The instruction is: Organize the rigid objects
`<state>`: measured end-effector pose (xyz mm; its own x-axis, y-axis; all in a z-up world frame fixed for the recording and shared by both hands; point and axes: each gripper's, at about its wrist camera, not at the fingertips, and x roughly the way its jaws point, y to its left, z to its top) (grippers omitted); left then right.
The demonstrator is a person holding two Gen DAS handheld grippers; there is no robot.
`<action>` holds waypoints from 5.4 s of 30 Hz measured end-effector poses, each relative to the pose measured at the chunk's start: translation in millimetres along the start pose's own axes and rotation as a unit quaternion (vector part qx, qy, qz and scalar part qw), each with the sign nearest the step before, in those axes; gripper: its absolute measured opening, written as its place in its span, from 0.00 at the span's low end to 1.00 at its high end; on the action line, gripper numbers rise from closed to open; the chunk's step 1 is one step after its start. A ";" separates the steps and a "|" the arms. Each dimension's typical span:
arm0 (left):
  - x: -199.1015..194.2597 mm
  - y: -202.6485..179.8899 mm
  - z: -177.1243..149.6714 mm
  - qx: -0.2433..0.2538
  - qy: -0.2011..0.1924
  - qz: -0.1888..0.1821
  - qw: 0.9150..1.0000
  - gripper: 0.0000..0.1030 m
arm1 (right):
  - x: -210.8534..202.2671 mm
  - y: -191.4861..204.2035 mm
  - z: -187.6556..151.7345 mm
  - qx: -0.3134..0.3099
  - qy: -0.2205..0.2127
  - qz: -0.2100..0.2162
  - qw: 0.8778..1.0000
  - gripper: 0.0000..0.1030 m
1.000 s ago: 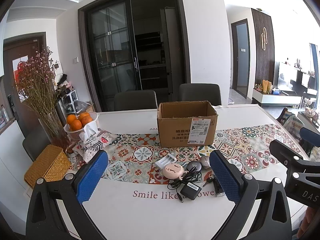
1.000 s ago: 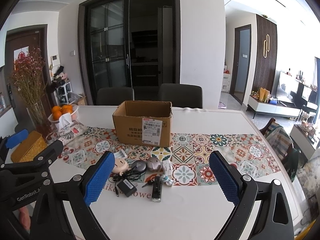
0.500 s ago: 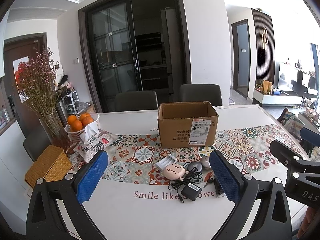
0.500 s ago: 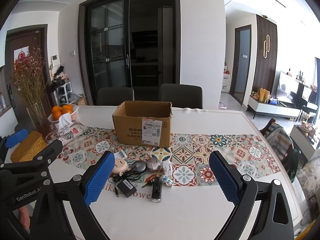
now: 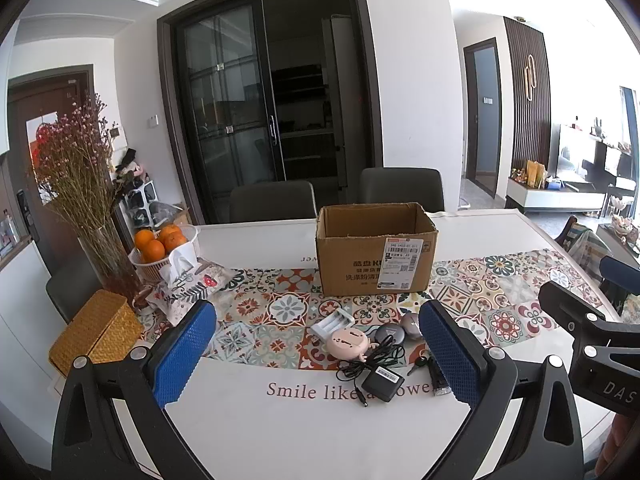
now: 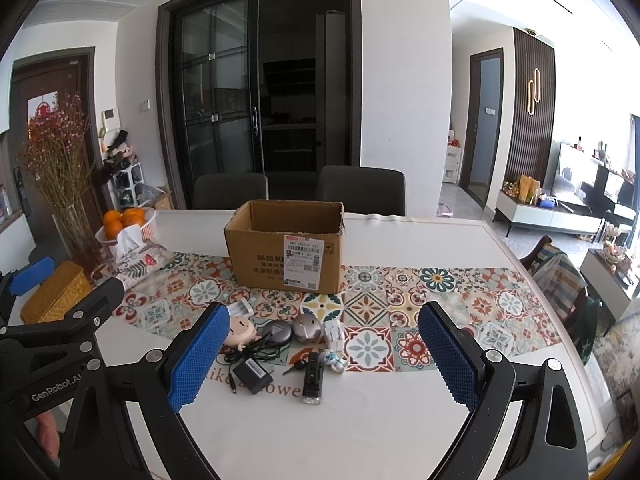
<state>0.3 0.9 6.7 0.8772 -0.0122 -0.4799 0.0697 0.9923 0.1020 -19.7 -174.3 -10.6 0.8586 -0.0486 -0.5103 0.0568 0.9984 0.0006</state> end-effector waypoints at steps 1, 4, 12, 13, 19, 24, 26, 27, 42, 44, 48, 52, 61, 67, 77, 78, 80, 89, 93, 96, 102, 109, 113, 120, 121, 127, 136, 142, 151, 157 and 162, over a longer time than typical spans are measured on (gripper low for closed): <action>0.4 0.1 0.2 0.000 0.000 -0.001 1.000 1.00 | 0.2 0.1 0.1 0.000 0.001 0.000 1.000 0.93; 4.2 0.2 -0.3 -0.001 0.007 -0.004 1.000 1.00 | 2.9 -2.0 -0.2 0.001 0.005 0.001 1.000 0.93; 27.0 -2.3 -11.7 -0.003 0.033 -0.013 0.999 1.00 | 23.7 -4.4 -4.7 0.002 0.035 0.003 0.999 0.93; 32.2 -3.1 -14.0 -0.002 0.039 -0.015 0.999 1.00 | 28.5 -4.8 -6.4 0.002 0.041 0.002 0.999 0.93; 62.8 -6.0 -33.2 0.012 0.070 -0.018 0.997 1.00 | 60.9 -4.9 -22.5 0.002 0.083 -0.002 0.997 0.93; 88.3 -8.8 -53.3 0.036 0.088 -0.023 0.995 1.00 | 87.4 0.2 -41.1 -0.009 0.101 -0.005 0.995 0.92; 97.5 -9.4 -60.6 0.044 0.096 -0.026 0.994 1.00 | 98.3 2.3 -49.6 -0.013 0.109 -0.006 0.994 0.92; 101.7 -9.9 -64.2 0.047 0.099 -0.028 0.994 1.00 | 103.8 2.9 -54.4 -0.013 0.113 -0.008 0.993 0.90; 167.7 -25.4 -112.1 0.105 0.151 -0.062 0.981 1.00 | 186.5 3.3 -122.6 0.022 0.195 0.007 0.981 0.62; 174.3 -27.0 -118.0 0.115 0.152 -0.063 0.980 1.00 | 195.0 3.5 -128.2 0.024 0.201 0.008 0.979 0.58; 183.2 -26.7 -124.4 0.124 0.149 -0.062 0.979 1.00 | 209.6 4.3 -135.8 0.029 0.197 0.001 0.980 0.55; 191.1 -24.4 -127.5 0.122 0.149 -0.066 0.979 1.00 | 224.1 5.9 -139.3 0.032 0.199 0.002 0.980 0.45; 200.4 -25.3 -136.2 0.129 0.147 -0.082 0.977 1.00 | 241.7 9.7 -146.9 0.037 0.199 -0.005 0.979 0.36; 202.2 -27.3 -141.6 0.136 0.145 -0.090 0.976 1.00 | 243.3 12.7 -149.4 0.020 0.187 -0.023 0.982 0.29; 195.4 -40.0 -139.0 0.155 0.138 -0.126 0.970 0.97 | 217.7 4.1 -148.4 0.023 0.186 -0.032 0.982 0.29; 194.0 -43.7 -139.3 0.161 0.137 -0.135 0.968 0.95 | 213.4 2.7 -147.9 0.021 0.187 -0.033 0.982 0.29; 194.4 -49.3 -138.8 0.169 0.139 -0.148 0.964 0.89 | 203.8 -0.6 -147.4 0.018 0.187 -0.039 0.981 0.29; 214.0 -73.5 -146.2 0.188 0.161 -0.193 0.950 0.71 | 187.9 -9.5 -148.7 0.025 0.190 -0.045 0.980 0.29; 222.8 -78.5 -151.1 0.193 0.170 -0.198 0.946 0.62 | 191.0 -10.8 -151.9 0.035 0.192 -0.040 0.980 0.29; 228.5 -80.9 -153.9 0.191 0.174 -0.202 0.945 0.57 | 192.9 -9.3 -152.3 0.039 0.190 -0.035 0.980 0.29; 235.3 -81.5 -156.8 0.181 0.177 -0.205 0.945 0.54 | 196.1 -8.5 -151.6 0.044 0.187 -0.034 0.981 0.29; 221.6 -79.1 -152.1 0.185 0.161 -0.203 0.948 0.53 | 190.3 -6.3 -147.6 0.040 0.184 -0.030 0.982 0.29; 212.9 -76.6 -145.0 0.177 0.159 -0.202 0.950 0.53 | 184.1 -7.0 -141.9 0.040 0.185 -0.027 0.982 0.29; 194.8 -70.1 -127.7 0.160 0.147 -0.194 0.957 0.53 | 173.9 -8.6 -124.5 0.030 0.174 -0.017 0.984 0.29; 192.6 -69.2 -124.8 0.158 0.145 -0.191 0.958 0.53 | 172.5 -8.7 -121.7 0.029 0.171 -0.015 0.985 0.29; 179.8 -61.2 -93.4 0.138 0.121 -0.173 0.968 0.53 | 163.3 -8.3 -97.8 0.025 0.148 -0.003 0.989 0.29; 168.3 -44.9 -41.1 0.088 0.088 -0.151 0.981 0.53 | 153.1 -6.2 -50.6 0.027 0.099 0.023 0.994 0.29; 166.3 -36.2 -14.3 0.068 0.071 -0.139 0.985 0.53 | 155.0 -4.6 -20.0 0.025 0.075 0.039 0.996 0.29; 177.0 -27.8 32.6 0.065 0.048 -0.133 0.988 0.53 | 174.7 -0.9 29.7 0.016 0.050 0.061 0.997 0.29; 196.6 -28.3 71.6 0.066 0.037 -0.140 0.987 0.53 | 197.0 -2.6 66.0 0.021 0.048 0.082 0.995 0.29; 220.6 -29.5 105.0 0.063 0.050 -0.149 0.986 0.53 | 223.9 -4.3 96.8 0.022 0.064 0.100 0.993 0.29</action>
<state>241.6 -44.0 -10.7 0.7584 -0.2824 -0.5874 0.3808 0.9234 0.0477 221.6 -192.3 -41.6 0.7833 0.1577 -0.6013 -0.0844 0.9853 0.1486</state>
